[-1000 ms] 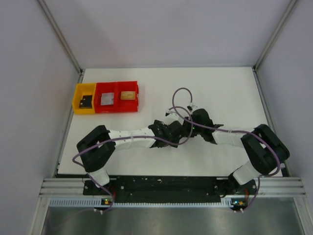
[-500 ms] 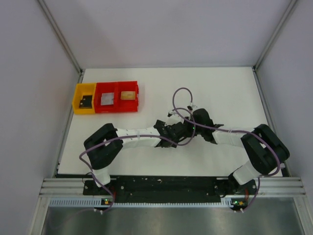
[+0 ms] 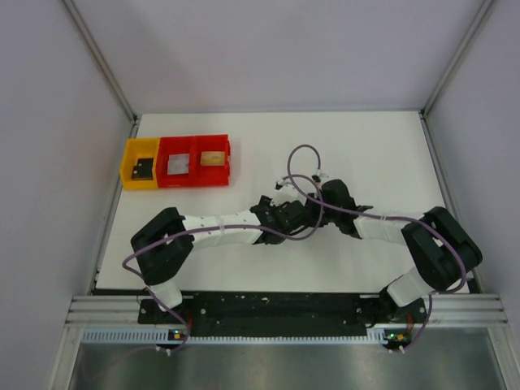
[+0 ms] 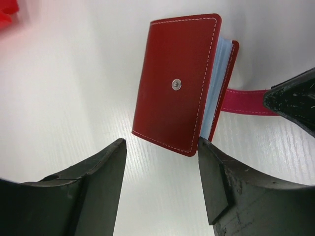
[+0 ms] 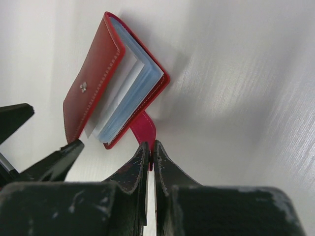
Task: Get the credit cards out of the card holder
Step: Open the card holder at the center of the board, then remove the credit card from the card holder.
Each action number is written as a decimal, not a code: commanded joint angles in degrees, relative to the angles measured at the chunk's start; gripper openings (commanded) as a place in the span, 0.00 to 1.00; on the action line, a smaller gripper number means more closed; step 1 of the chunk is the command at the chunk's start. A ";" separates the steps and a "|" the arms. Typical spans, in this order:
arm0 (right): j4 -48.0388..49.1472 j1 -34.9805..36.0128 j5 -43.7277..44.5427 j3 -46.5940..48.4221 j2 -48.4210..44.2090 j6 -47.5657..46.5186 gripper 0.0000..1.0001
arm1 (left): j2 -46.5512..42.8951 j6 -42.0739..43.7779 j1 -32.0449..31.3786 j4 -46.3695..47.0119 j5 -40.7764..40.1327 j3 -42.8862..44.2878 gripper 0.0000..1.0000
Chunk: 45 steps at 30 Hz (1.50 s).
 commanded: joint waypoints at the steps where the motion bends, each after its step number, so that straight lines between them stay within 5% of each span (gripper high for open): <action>1: 0.29 -0.74 -1.64 0.28 -1.81 -2.08 0.00 | -4.97 1.25 1.28 0.63 -4.24 -0.44 0.64; 15: -2.43 -0.74 -4.28 1.69 -1.46 -4.36 0.00 | -5.84 4.16 11.21 5.63 0.76 -4.20 0.63; 19: -2.96 -0.74 -4.63 2.22 -0.85 -4.63 0.00 | -5.94 4.51 15.17 8.01 5.51 -6.14 0.57; 27: -4.36 -0.74 -4.55 3.18 -0.58 -4.89 0.00 | -4.62 3.46 19.13 9.15 11.75 -9.13 0.29; 37: -9.54 -0.74 -4.11 6.34 -1.46 -6.21 0.01 | -9.36 -0.23 21.59 13.63 23.96 -16.78 0.24; 45: -17.10 -0.57 -2.26 11.97 -7.25 -6.91 0.37 | -12.17 -2.61 21.15 15.74 28.19 -19.86 0.20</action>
